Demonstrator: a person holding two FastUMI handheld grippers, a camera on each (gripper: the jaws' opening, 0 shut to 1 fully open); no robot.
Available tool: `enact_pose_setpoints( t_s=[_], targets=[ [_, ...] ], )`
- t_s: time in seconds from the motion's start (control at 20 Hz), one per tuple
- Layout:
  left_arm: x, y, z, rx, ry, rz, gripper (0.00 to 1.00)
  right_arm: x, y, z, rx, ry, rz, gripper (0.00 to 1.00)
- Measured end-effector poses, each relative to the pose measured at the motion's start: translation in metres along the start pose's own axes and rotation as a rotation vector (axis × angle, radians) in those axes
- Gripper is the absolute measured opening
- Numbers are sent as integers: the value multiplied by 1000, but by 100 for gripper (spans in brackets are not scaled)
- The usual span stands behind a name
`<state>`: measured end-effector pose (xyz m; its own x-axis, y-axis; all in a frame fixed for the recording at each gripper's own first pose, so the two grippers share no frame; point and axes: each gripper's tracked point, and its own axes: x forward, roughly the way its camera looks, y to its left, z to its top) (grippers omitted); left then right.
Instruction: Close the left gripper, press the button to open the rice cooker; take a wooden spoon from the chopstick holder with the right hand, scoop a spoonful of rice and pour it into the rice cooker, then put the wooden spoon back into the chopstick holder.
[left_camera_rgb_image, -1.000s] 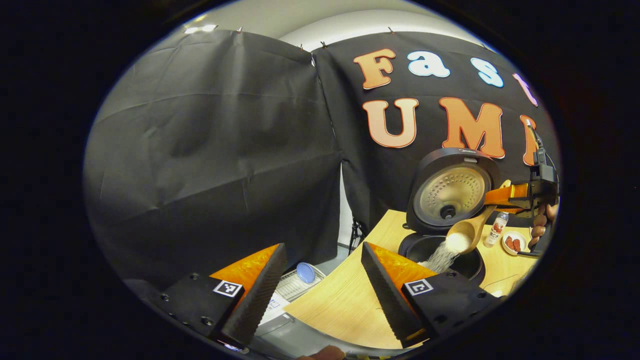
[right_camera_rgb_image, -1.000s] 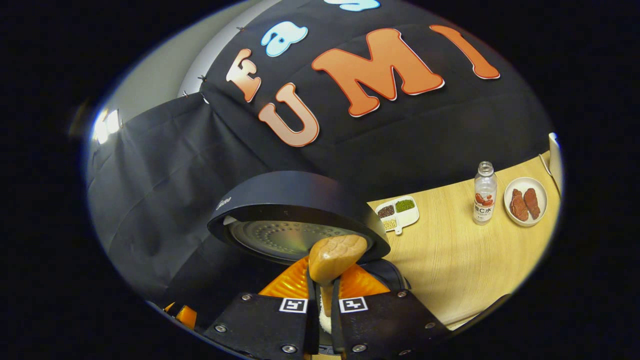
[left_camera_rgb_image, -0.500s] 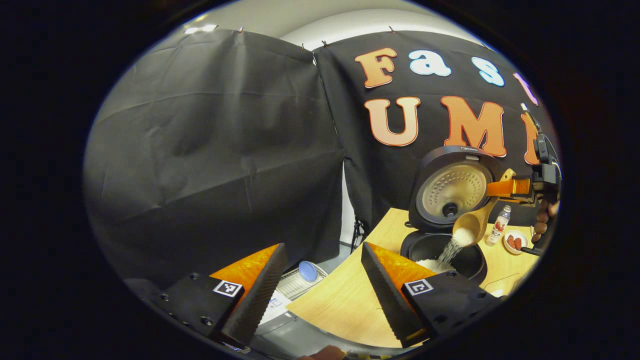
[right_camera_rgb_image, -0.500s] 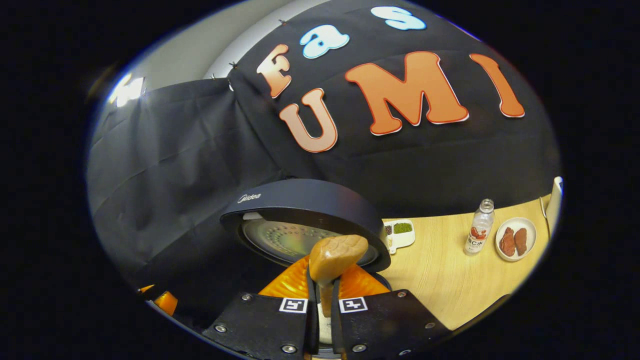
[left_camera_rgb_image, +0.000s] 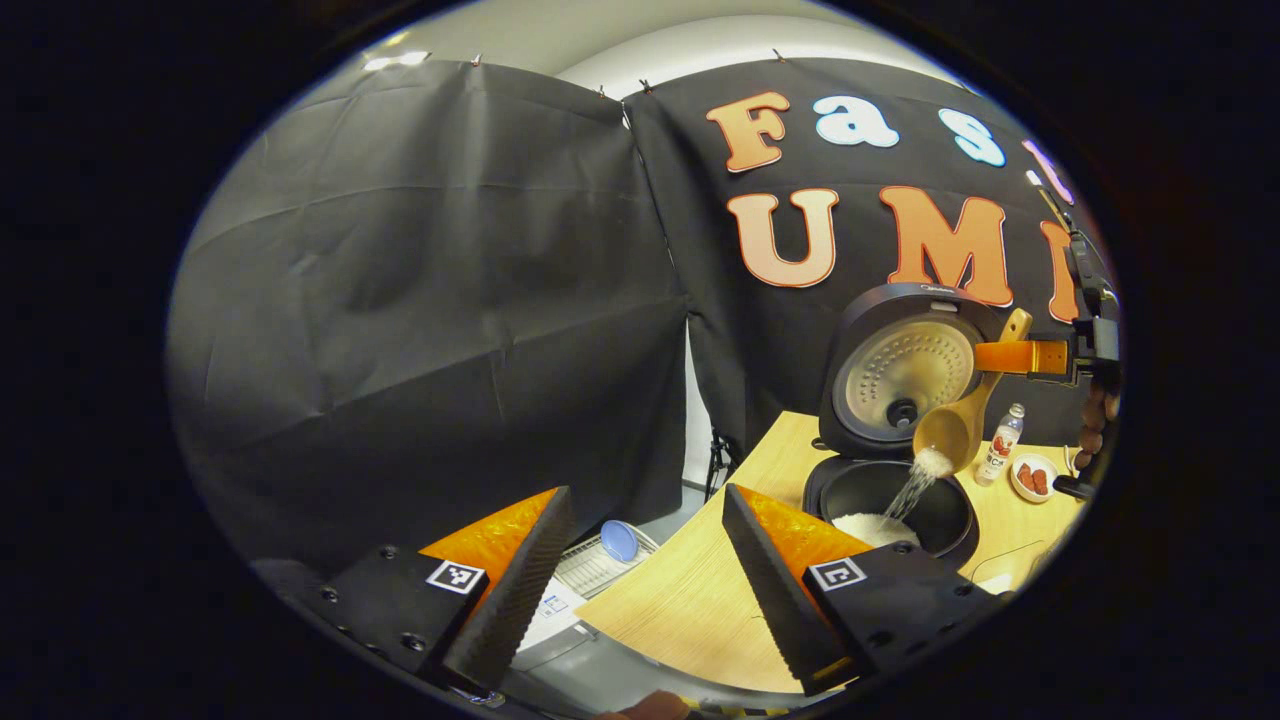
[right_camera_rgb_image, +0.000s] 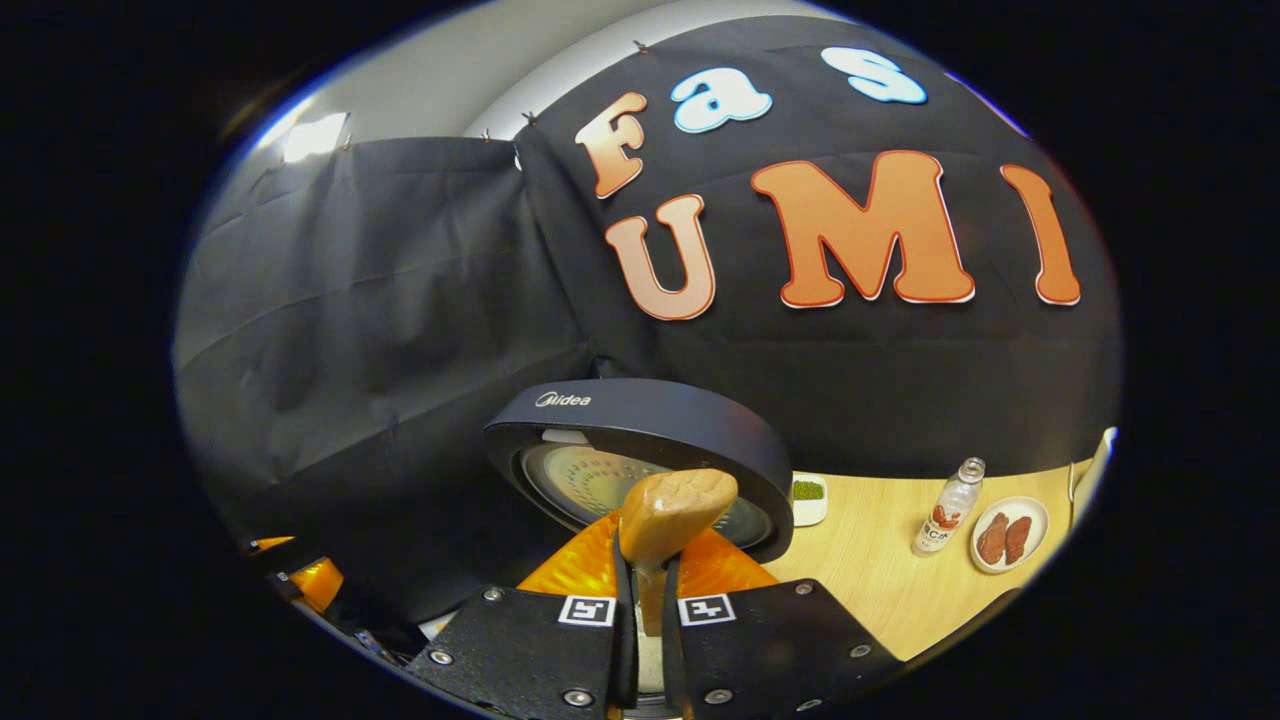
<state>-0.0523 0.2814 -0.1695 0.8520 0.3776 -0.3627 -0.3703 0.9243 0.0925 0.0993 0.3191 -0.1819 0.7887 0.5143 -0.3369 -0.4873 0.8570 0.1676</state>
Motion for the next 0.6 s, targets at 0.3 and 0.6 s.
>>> enact_pose_setpoints(
  t_s=[0.3, 0.6],
  targets=[
    [0, 2, -1, 1, 1, 6, 100, -4, 19, 14, -151, -49, 32, 9],
    [2, 3, -4, -9, 11, 8, 100, -12, 37, 18, -449, -97, 38, 9]
  ],
)
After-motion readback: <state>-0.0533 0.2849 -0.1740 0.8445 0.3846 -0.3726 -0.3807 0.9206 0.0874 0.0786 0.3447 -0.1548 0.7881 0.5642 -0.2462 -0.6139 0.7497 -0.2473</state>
